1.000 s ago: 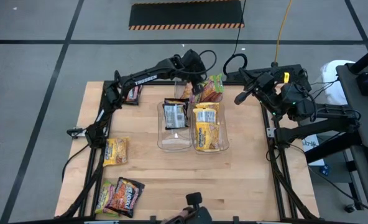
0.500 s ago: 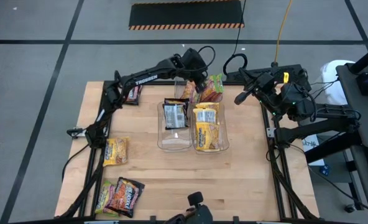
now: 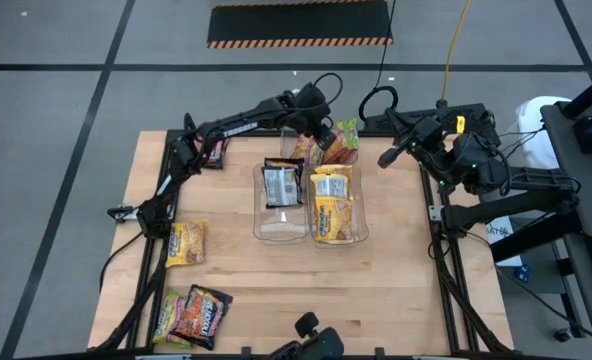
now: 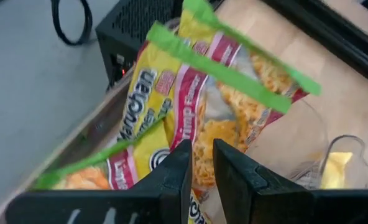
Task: Sort Maruchan noodles
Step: Put the green noodle pack into the top transparent bin
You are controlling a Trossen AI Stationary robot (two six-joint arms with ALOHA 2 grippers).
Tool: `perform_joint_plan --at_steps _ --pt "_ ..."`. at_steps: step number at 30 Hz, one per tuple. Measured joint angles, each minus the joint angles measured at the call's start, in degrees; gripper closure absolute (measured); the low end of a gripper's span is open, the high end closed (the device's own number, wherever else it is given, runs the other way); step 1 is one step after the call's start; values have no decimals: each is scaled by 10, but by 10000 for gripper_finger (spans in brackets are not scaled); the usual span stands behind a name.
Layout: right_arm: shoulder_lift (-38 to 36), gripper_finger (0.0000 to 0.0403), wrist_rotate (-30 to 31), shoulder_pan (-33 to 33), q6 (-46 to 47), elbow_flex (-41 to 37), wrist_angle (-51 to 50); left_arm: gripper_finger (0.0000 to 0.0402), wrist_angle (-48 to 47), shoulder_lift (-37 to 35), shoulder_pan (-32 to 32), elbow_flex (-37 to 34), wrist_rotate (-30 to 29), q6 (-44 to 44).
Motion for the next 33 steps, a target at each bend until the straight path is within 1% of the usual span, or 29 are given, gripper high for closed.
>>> perform_joint_plan --at_steps 2,4,7,8,10,13,15,19,24,29,33 --pt "-1 403 0 0 -5 0 0 332 14 13 -2 0 0 -9" --pt "-3 403 0 0 -6 0 0 332 2 21 -1 0 4 -23" --pt "-8 403 1 0 -7 0 0 332 5 31 -1 0 11 -18" --pt "-9 403 1 0 -8 0 0 332 -3 32 -1 0 10 -6" --pt "-13 403 1 0 -7 0 0 332 9 36 -4 0 -1 31" --pt "-17 403 1 0 -7 0 0 332 9 36 -9 0 -50 97" --pt "-19 403 1 0 -8 0 0 332 8 36 -11 0 -64 132" --pt "-21 403 1 0 -9 0 0 332 -1 36 -12 0 -65 163" --pt "-21 403 1 0 -18 0 0 332 13 36 -9 0 -65 200" --pt "-21 403 1 0 -21 0 0 332 17 36 -4 0 -30 185" --pt "-21 403 1 0 -33 0 0 332 17 36 -4 0 -25 178"
